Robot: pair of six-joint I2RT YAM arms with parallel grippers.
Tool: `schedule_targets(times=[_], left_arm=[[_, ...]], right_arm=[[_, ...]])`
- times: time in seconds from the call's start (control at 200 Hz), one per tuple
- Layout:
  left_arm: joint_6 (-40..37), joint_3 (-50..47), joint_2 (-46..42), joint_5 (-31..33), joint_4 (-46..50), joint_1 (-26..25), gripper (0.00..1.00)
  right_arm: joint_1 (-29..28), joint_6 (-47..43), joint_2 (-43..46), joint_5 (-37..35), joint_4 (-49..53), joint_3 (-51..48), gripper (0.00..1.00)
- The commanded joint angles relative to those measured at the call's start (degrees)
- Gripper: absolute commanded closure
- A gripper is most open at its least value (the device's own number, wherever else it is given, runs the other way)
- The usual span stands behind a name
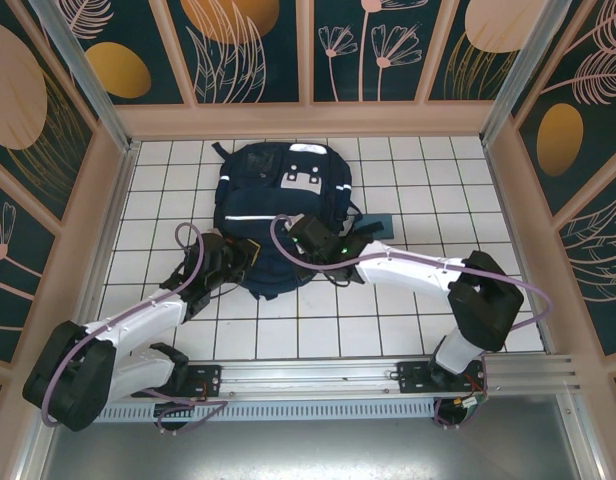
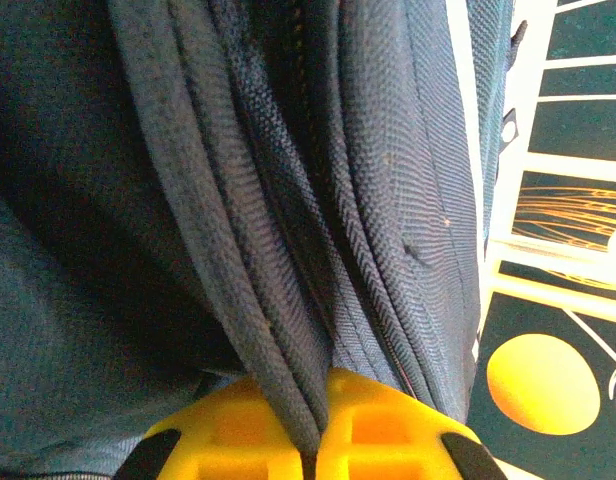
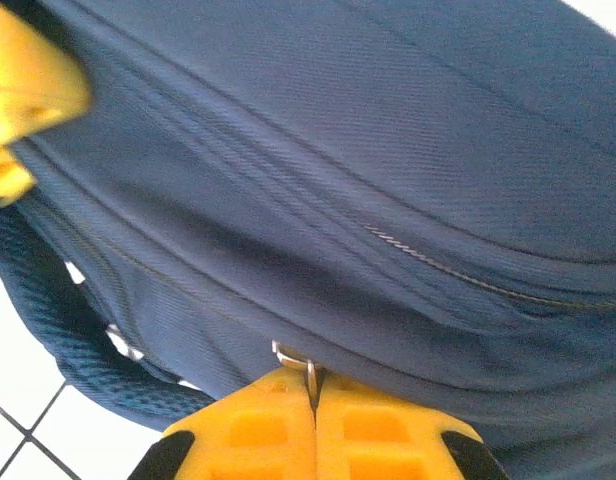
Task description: Pack the student bag
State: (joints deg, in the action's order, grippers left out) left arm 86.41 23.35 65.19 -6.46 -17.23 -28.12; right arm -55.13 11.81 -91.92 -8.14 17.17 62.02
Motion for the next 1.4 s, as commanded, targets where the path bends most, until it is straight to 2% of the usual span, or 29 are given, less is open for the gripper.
schedule_targets(times=[0.0, 0.175, 0.375, 0.621, 0.856, 1.021, 1.091, 1.141, 1.266, 1.396], left_arm=[[-4.85, 0.26, -2.53, 6.3, 9.09, 0.61, 1.0], [-4.84, -0.47, -3.66, 6.99, 10.28, 0.61, 1.0], [-5.92, -0.74, -3.41, 6.41, 10.99, 0.61, 1.0], [-10.01, -0.28, -2.35, 3.09, 13.48, 0.61, 1.0], [-15.42, 0.45, -1.91, -0.77, 16.95, 0.61, 1.0], [-16.62, 0.38, -2.85, -1.15, 17.62, 0.61, 1.0], [-16.88, 0.51, -2.92, -1.54, 17.02, 0.62, 1.0], [-16.96, 0.79, -2.79, -1.75, 16.69, 0.61, 1.0], [-17.57, 2.09, -2.53, -1.85, 16.54, 0.6, 0.97], [-17.73, 3.08, -2.23, -1.4, 16.71, 0.68, 0.95]], right_arm=[[5.85, -1.7, 3.08, -12.04, 7.71, -0.18, 1.0], [10.93, -2.82, 4.44, -13.57, 7.52, -1.35, 1.0], [17.19, -6.59, 3.47, -11.33, 3.57, -0.44, 1.0], [25.16, -11.79, -3.7, -2.65, -1.99, 6.56, 1.0], [28.84, -15.85, -11.26, 0.25, -3.33, 13.46, 1.0], [30.17, -14.24, -15.27, -0.56, -2.74, 17.75, 1.0], [30.09, -12.08, -16.15, 1.39, -0.63, 19.93, 1.0], [30.09, -10.71, -15.64, 4.62, 1.0, 20.77, 0.92], [30.04, -7.76, -8.19, 11.59, -0.25, 16.26, 0.66], [29.43, -5.23, -1.16, 21.52, -1.43, 10.46, 0.58]])
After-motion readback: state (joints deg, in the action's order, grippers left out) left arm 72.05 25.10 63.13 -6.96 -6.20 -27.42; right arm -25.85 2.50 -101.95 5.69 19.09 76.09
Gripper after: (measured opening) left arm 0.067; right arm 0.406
